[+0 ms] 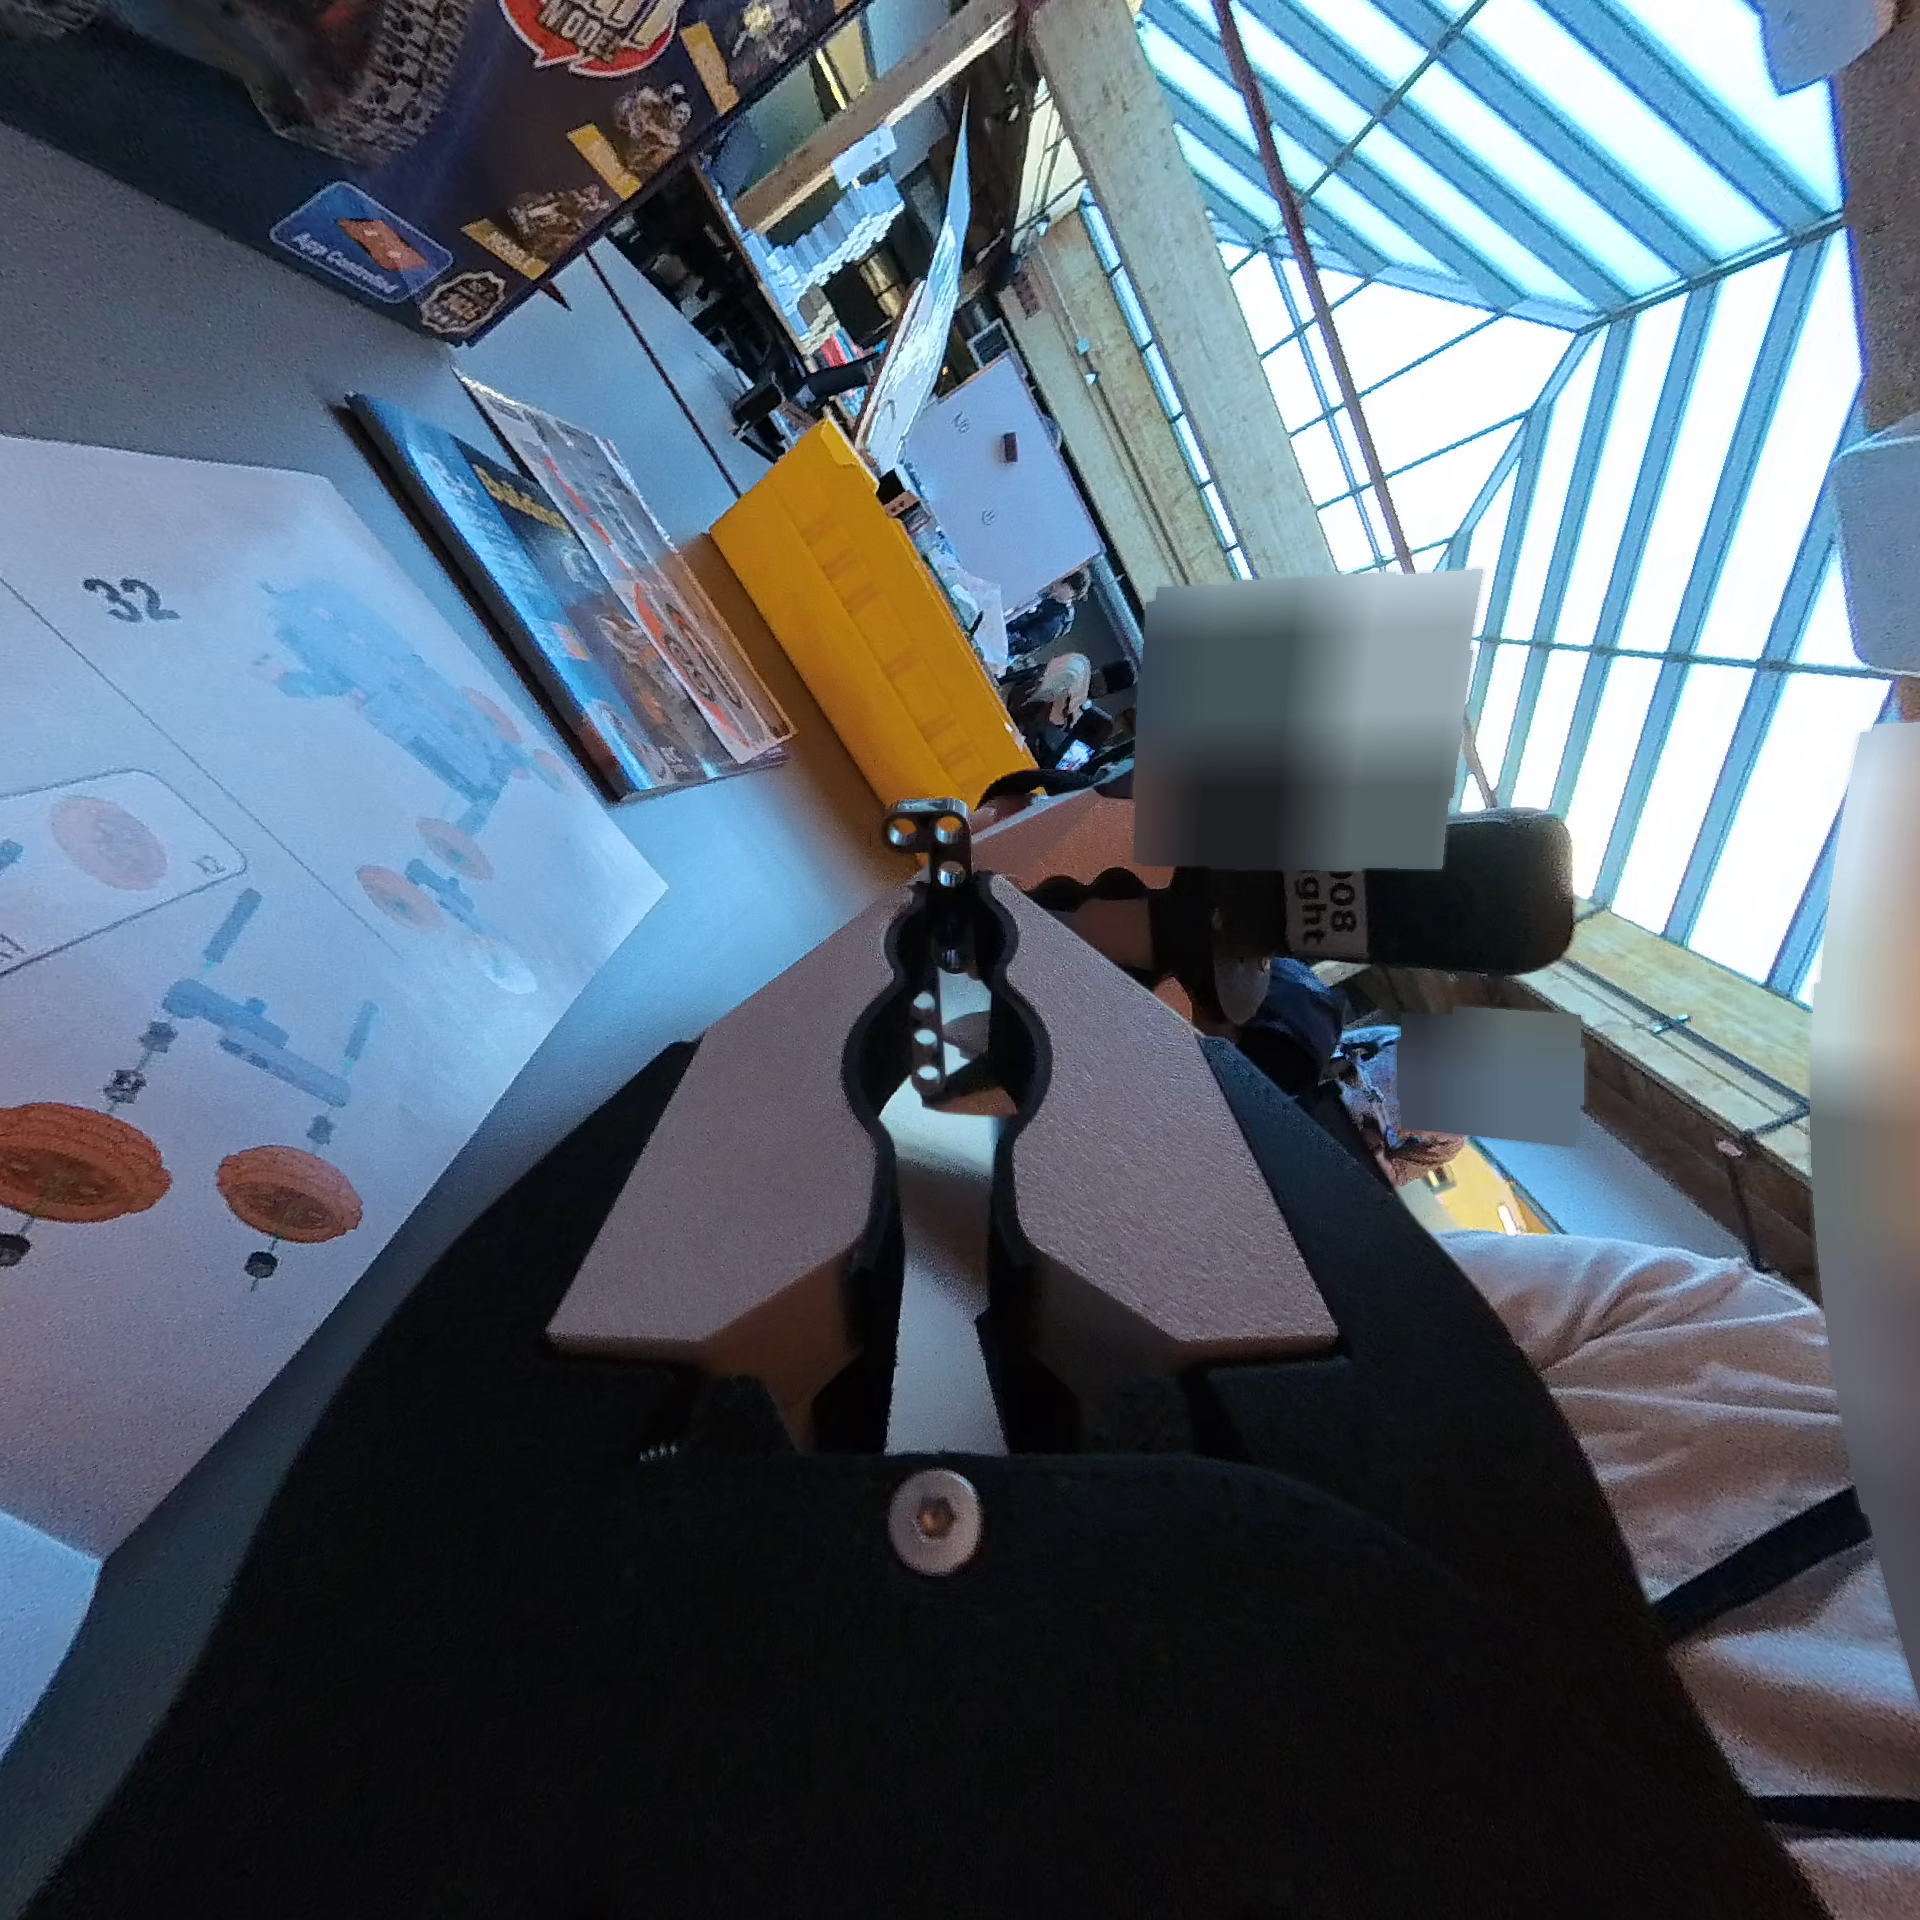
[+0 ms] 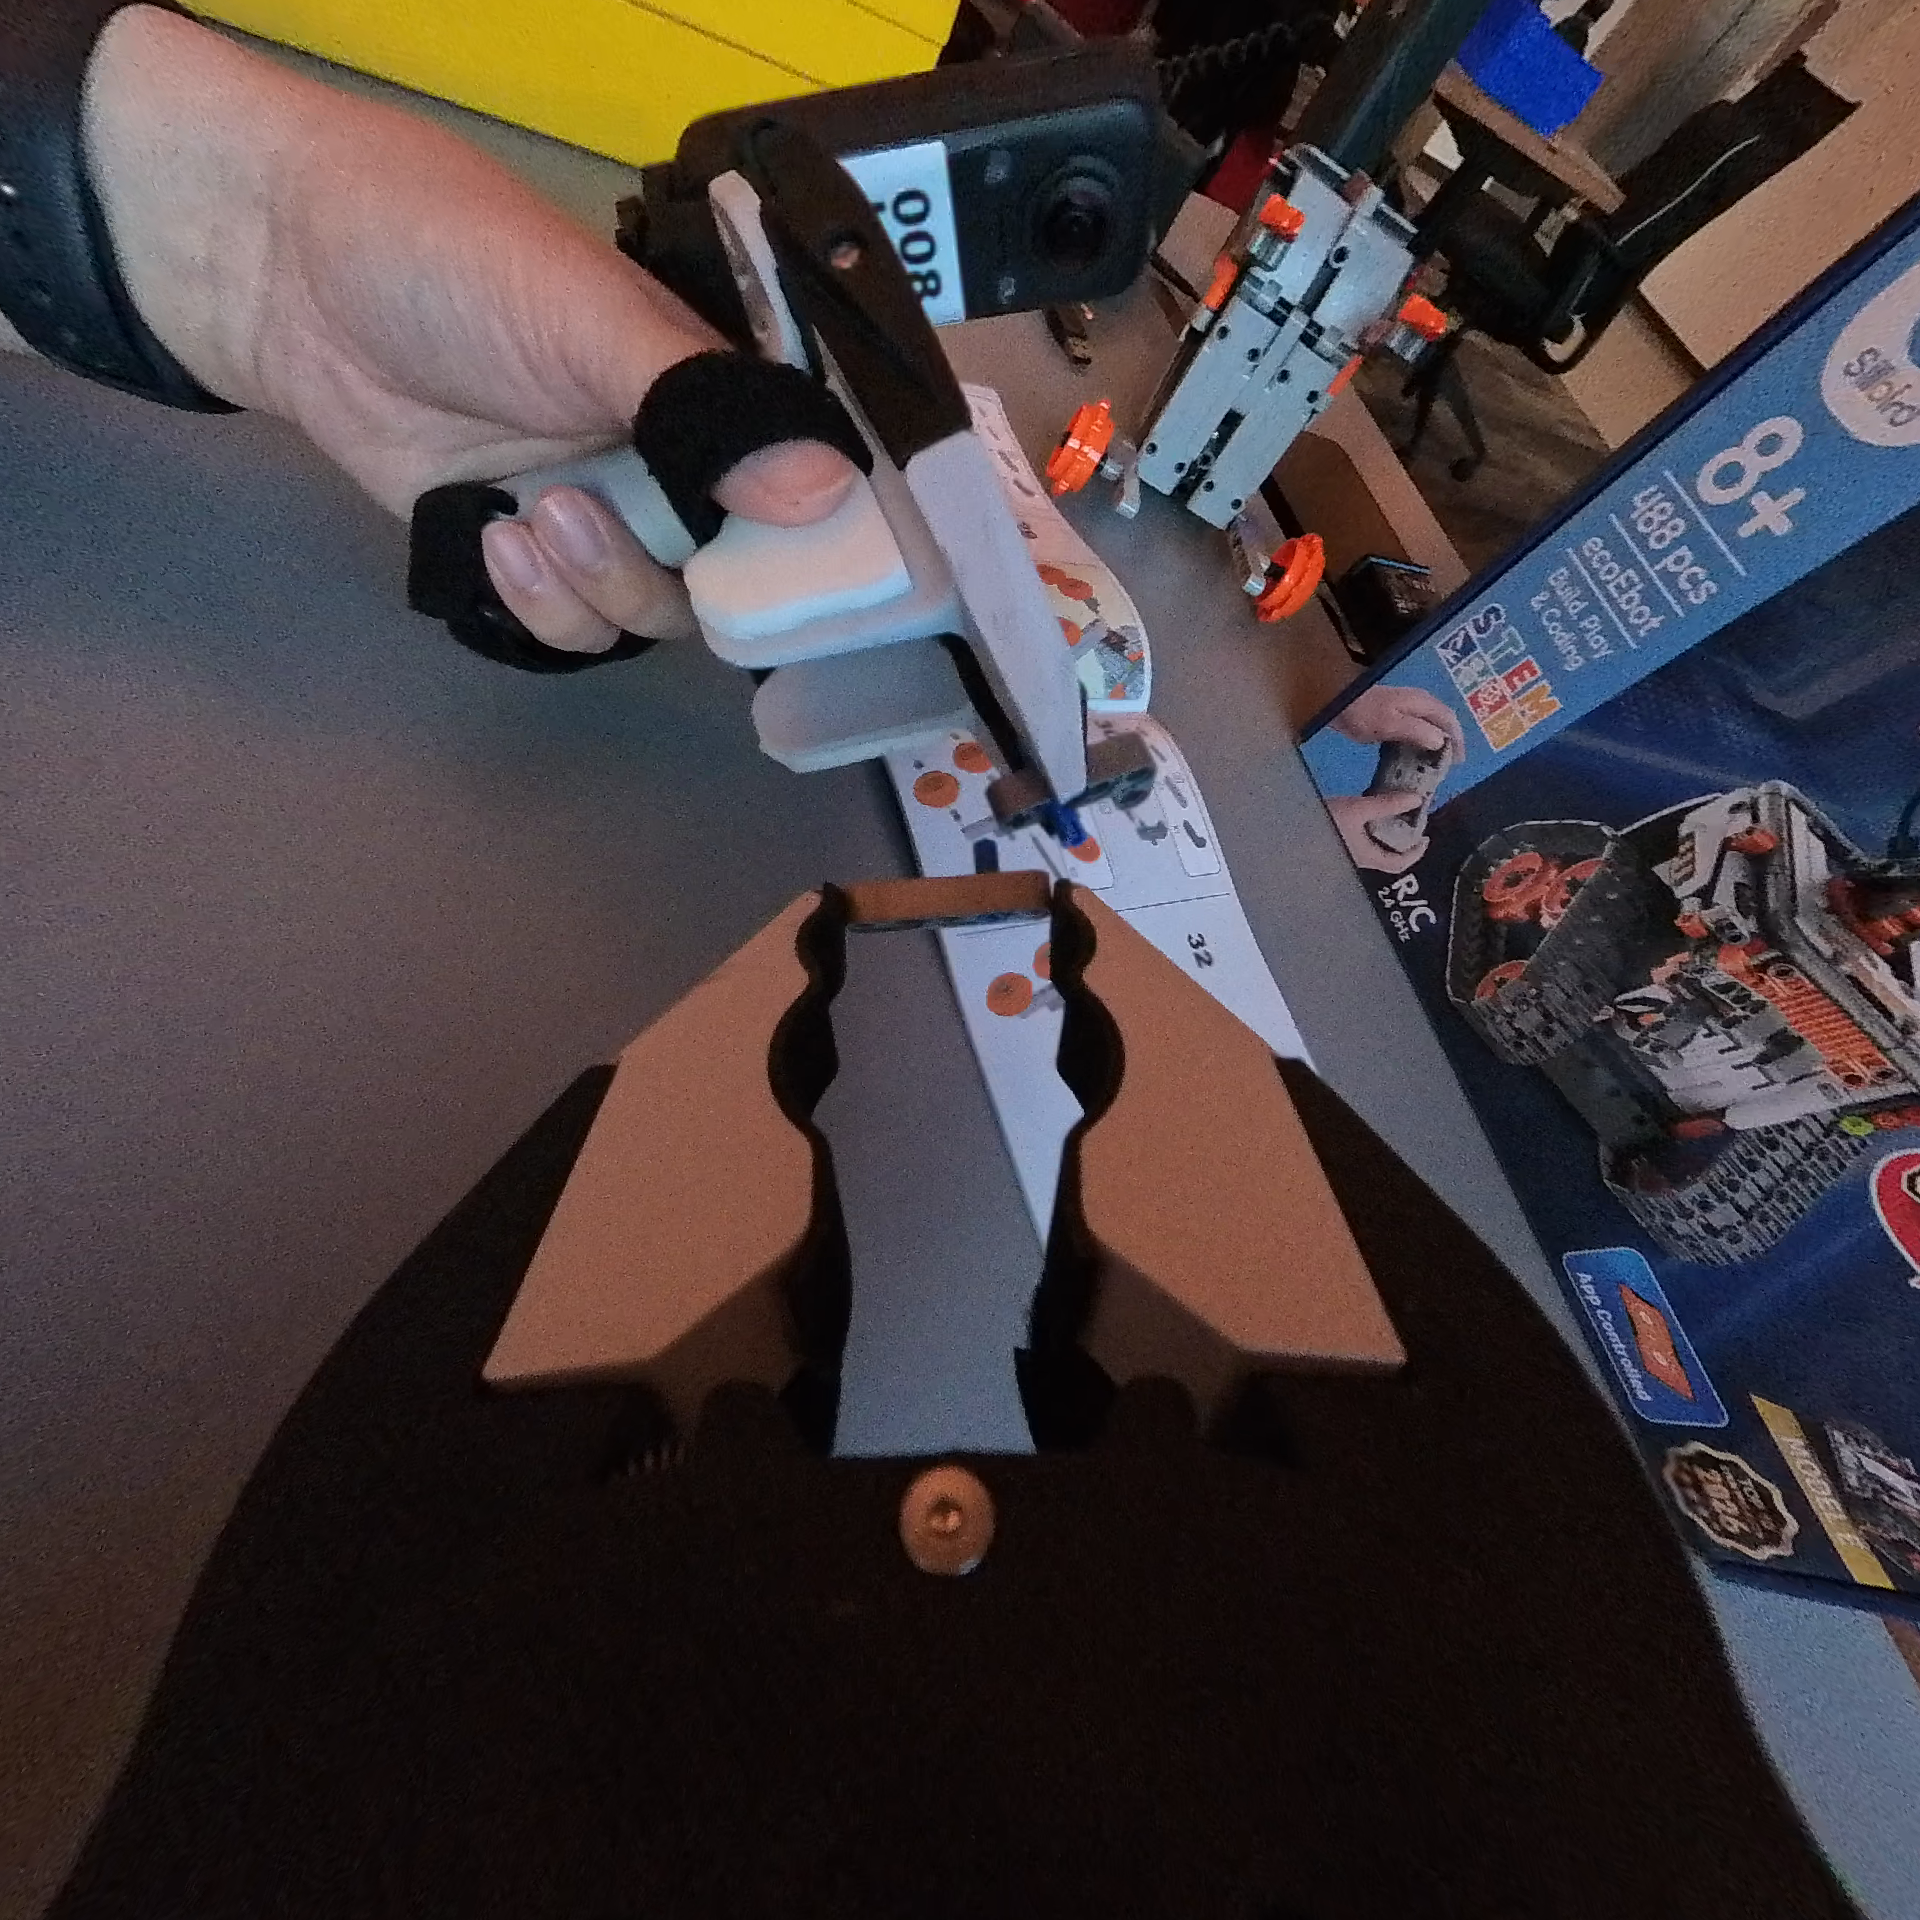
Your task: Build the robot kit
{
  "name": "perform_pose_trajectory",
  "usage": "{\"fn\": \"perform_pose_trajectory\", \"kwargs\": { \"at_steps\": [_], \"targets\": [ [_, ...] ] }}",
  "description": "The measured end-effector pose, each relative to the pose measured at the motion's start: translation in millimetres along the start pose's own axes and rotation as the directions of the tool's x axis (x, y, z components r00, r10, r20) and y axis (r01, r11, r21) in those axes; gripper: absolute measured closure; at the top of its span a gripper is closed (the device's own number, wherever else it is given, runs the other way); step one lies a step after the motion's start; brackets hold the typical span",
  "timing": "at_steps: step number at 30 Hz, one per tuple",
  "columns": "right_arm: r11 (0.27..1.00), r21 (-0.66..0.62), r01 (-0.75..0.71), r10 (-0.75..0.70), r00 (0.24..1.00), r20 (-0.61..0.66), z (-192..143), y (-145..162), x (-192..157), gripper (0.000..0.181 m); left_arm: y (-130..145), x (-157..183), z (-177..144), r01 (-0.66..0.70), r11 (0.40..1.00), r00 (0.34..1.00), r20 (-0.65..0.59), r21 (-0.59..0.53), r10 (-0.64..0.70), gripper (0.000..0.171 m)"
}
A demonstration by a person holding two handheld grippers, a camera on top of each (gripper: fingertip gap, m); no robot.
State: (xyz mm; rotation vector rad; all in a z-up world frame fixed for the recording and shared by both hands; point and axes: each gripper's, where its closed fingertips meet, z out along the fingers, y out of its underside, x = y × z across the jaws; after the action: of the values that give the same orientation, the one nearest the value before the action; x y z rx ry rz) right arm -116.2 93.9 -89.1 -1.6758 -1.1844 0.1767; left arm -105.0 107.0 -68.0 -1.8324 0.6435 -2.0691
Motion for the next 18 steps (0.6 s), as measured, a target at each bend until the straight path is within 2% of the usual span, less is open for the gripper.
{"fn": "perform_pose_trajectory", "kwargs": {
  "at_steps": [4, 18],
  "targets": [
    [0.998, 0.030, -0.051, 0.051, 0.999, -0.004, -3.3, -3.8, 5.0, 0.143, -1.3, -1.5, -1.9, 0.013, 1.000, 1.000, -0.003, 0.007, -0.013, 0.168],
    [0.999, 0.010, -0.038, 0.038, 0.999, 0.017, -0.5, 0.4, 0.9, 0.143, 7.9, -2.7, 2.9, 0.021, 0.999, 1.000, -0.005, -0.037, -0.022, 0.168]
  ]
}}
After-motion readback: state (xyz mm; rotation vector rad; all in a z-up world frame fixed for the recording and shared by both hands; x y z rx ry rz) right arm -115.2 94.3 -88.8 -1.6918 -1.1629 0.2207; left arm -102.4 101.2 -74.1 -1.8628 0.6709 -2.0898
